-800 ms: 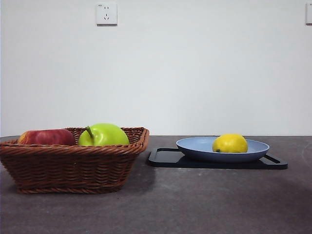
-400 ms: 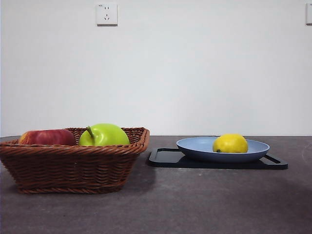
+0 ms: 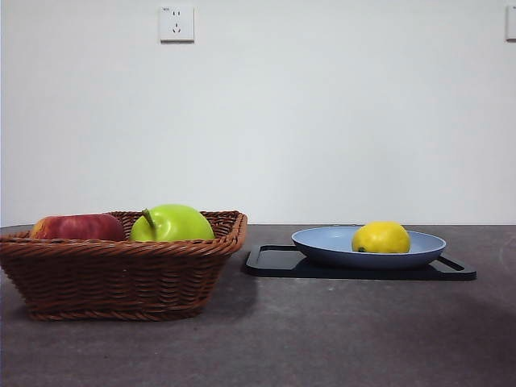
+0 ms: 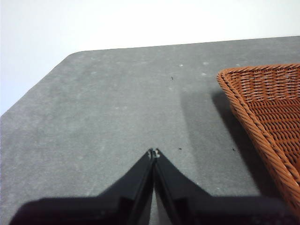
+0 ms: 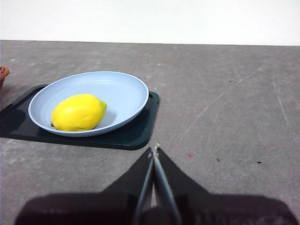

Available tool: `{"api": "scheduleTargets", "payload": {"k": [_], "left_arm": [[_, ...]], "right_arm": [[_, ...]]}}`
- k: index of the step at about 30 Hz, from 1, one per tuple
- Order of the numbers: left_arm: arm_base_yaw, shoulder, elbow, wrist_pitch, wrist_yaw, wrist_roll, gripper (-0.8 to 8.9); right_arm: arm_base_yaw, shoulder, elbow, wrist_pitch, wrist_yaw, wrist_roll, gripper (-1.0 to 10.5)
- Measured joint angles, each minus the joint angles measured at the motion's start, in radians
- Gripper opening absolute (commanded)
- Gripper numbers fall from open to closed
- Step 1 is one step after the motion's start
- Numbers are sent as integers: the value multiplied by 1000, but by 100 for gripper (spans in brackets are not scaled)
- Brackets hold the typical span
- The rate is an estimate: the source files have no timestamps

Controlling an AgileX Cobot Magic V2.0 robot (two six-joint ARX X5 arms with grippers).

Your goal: Take the lemon from the basket,put the lemon in the plate,hand out the plate

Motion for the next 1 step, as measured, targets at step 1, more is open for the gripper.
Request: {"api": "scheduleTargets", "payload": {"k": [1], "left_arm": [[0, 0, 0, 0, 0, 0, 8]], "right_arm": [[0, 0, 0, 0, 0, 0, 4]]}}
